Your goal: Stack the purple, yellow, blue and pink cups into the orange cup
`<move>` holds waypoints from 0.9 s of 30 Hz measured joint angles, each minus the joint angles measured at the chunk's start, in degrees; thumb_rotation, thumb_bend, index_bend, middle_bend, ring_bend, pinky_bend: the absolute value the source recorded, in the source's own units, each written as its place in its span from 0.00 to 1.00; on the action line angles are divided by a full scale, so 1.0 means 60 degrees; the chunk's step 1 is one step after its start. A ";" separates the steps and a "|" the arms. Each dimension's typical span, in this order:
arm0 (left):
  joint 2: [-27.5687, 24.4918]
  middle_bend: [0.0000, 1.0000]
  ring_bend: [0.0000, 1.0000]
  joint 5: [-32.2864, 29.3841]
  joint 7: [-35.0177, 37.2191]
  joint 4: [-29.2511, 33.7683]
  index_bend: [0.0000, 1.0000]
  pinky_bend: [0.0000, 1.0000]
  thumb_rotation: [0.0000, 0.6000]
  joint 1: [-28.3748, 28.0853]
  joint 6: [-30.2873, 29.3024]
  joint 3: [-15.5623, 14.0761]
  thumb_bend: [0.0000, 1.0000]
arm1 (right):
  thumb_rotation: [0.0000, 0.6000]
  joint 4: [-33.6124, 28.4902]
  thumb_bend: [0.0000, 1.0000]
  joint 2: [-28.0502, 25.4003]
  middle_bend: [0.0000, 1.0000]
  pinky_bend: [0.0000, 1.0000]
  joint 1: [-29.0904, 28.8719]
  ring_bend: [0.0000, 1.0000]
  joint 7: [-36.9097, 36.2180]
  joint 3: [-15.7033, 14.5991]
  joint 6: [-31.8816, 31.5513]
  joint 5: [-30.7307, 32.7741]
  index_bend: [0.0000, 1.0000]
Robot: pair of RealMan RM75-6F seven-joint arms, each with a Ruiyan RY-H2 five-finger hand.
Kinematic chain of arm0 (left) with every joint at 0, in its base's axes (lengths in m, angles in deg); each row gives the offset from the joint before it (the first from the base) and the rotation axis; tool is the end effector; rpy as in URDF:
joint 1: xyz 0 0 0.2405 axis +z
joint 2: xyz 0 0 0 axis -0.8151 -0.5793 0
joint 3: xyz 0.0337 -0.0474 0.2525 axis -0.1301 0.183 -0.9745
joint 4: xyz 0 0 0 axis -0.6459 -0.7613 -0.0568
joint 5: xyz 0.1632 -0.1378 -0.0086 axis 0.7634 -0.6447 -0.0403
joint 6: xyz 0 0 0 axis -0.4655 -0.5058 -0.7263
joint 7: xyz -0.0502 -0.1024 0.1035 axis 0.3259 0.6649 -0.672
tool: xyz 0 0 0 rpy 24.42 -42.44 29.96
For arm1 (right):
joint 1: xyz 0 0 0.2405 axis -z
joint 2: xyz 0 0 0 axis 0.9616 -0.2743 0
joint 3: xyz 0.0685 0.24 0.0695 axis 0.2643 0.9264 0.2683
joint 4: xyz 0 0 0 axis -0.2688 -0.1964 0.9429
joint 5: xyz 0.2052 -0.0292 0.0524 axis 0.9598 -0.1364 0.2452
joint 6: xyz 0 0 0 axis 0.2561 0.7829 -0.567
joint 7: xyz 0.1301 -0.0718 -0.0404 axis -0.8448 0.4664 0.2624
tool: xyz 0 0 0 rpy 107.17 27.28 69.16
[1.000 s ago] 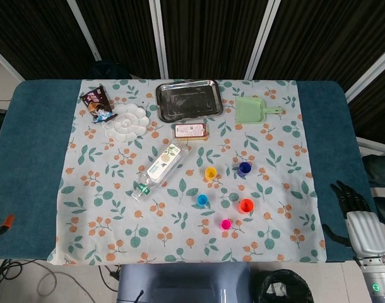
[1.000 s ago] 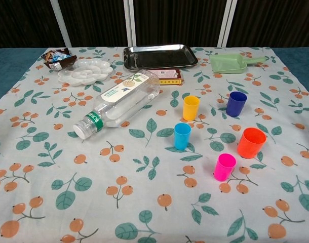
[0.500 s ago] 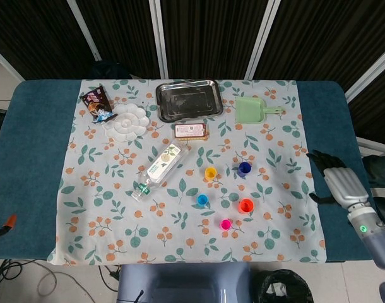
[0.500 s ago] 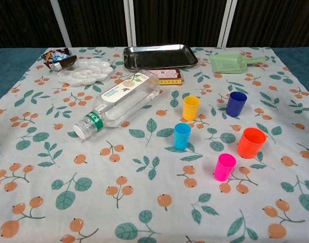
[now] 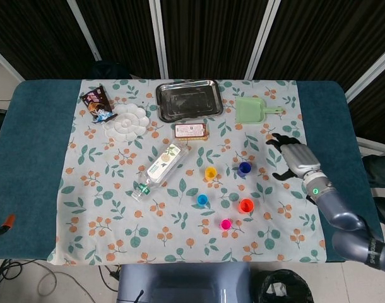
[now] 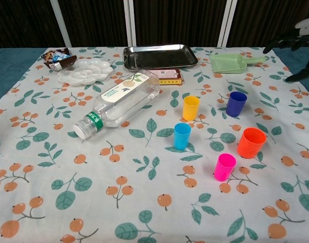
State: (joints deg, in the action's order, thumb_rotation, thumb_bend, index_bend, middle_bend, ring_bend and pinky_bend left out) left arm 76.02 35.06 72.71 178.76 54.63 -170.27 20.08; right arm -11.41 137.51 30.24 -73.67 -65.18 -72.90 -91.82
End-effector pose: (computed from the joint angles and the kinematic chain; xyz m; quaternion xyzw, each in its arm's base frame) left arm -0.3201 0.1707 0.1753 -0.5129 -0.4153 -0.3761 0.6504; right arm -0.2037 -0.3983 0.1052 0.7002 -0.4750 0.2892 0.4478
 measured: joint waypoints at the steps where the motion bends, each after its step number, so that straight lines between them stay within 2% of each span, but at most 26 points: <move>1: 0.0001 0.07 0.01 -0.0007 0.0004 -0.0003 0.13 0.00 1.00 0.0000 0.0002 0.0002 0.22 | 1.00 0.0042 0.33 0.0127 0.00 0.10 -0.0101 0.06 0.0149 -0.0035 0.0008 0.0137 0.18; 12: -0.0011 0.07 0.01 -0.0090 0.0098 -0.0009 0.13 0.00 1.00 0.0008 0.0014 0.0041 0.22 | 1.00 0.0340 0.33 0.1227 0.00 0.09 -0.1035 0.06 0.1578 -0.0681 -0.0335 0.1749 0.22; 21: -0.0015 0.07 0.01 -0.0119 0.0078 0.0023 0.13 0.00 1.00 0.0010 0.0025 0.0045 0.22 | 1.00 0.0577 0.33 0.1801 0.00 0.09 -0.1295 0.06 0.1986 -0.0936 -0.0782 0.1984 0.31; 27: -0.0020 0.07 0.01 -0.0147 0.0081 0.0019 0.13 0.00 1.00 0.0012 0.0037 0.0049 0.22 | 1.00 0.0940 0.36 0.2200 0.00 0.09 -0.1387 0.06 0.1981 -0.0918 -0.0926 0.1945 0.32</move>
State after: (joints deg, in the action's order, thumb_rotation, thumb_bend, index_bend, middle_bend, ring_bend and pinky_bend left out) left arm 75.90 34.18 73.20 178.87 54.70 -170.04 20.37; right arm -5.77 150.71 21.91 -61.78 -70.69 -78.45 -80.15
